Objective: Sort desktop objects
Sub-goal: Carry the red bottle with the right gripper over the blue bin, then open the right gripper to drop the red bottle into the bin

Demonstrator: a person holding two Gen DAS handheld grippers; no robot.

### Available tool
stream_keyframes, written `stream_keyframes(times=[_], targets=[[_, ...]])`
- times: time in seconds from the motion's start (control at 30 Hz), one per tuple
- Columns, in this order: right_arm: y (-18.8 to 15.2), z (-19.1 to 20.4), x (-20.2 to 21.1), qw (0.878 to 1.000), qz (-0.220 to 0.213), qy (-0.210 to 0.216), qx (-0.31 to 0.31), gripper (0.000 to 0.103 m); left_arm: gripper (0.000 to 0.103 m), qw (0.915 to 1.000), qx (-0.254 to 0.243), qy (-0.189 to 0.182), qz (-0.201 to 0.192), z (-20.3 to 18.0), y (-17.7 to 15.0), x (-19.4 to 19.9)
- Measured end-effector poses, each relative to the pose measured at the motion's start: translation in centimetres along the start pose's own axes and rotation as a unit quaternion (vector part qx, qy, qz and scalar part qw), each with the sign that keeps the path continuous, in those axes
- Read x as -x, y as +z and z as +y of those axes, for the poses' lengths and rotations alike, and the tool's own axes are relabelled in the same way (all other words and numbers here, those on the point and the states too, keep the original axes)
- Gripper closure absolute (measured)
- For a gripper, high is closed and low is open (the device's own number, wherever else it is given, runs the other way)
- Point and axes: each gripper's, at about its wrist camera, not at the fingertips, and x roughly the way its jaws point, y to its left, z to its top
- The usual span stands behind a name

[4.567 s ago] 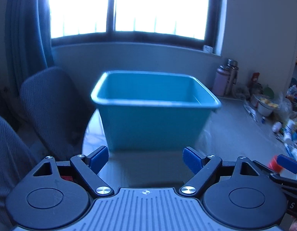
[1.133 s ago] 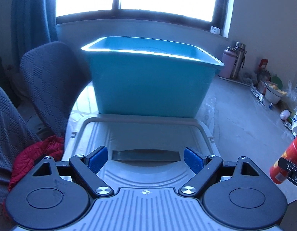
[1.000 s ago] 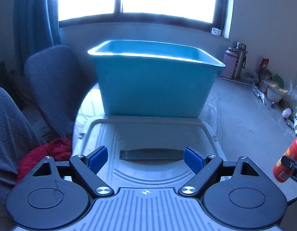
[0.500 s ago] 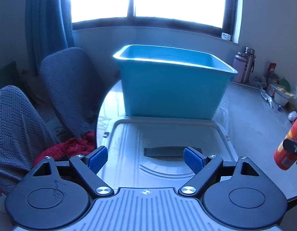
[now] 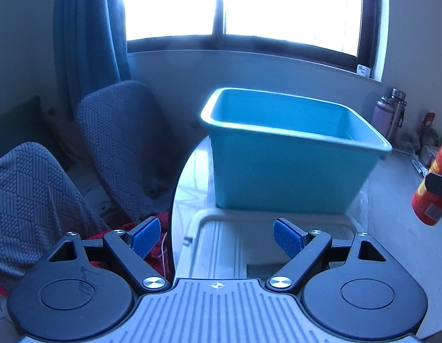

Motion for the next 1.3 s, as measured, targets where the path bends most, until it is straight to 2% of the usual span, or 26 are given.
stream_keyframes(times=[0.27,0.53,0.87,1.1,1.17,1.23,1.3], targets=[[3.2,1.6,-3.4,1.000,-0.016,0.008,0.020,0.054,0.015,1.0000,-0.005,-0.006,-0.001,0.2,3.3,-2.8],[5.4,2.7,-7.1,0.999,-0.028,-0.006,0.027,0.054,0.015,0.9992,-0.018,-0.033,0.012,0.4,4.3,-5.5],[5.3,4.5,-13.2,1.000,0.008,-0.013,0.028,0.054,0.015,0.9975,-0.038,-0.054,0.025,0.9,4.5,-8.5],[4.9,5.6,-15.9,0.999,0.033,0.000,0.034,0.054,0.015,0.9975,-0.032,-0.053,0.035,1.7,4.5,-10.1],[4.8,6.2,-16.2,0.998,0.033,0.005,0.047,0.043,0.015,0.9974,-0.031,-0.053,0.038,1.8,4.6,-10.5],[4.8,6.8,-16.0,0.998,0.025,-0.005,0.064,0.018,0.015,0.9973,-0.030,-0.051,0.043,1.8,4.6,-11.0],[4.8,7.0,-15.6,0.997,0.015,-0.012,0.070,0.015,0.015,0.9973,-0.029,-0.049,0.047,1.9,4.5,-11.2]])
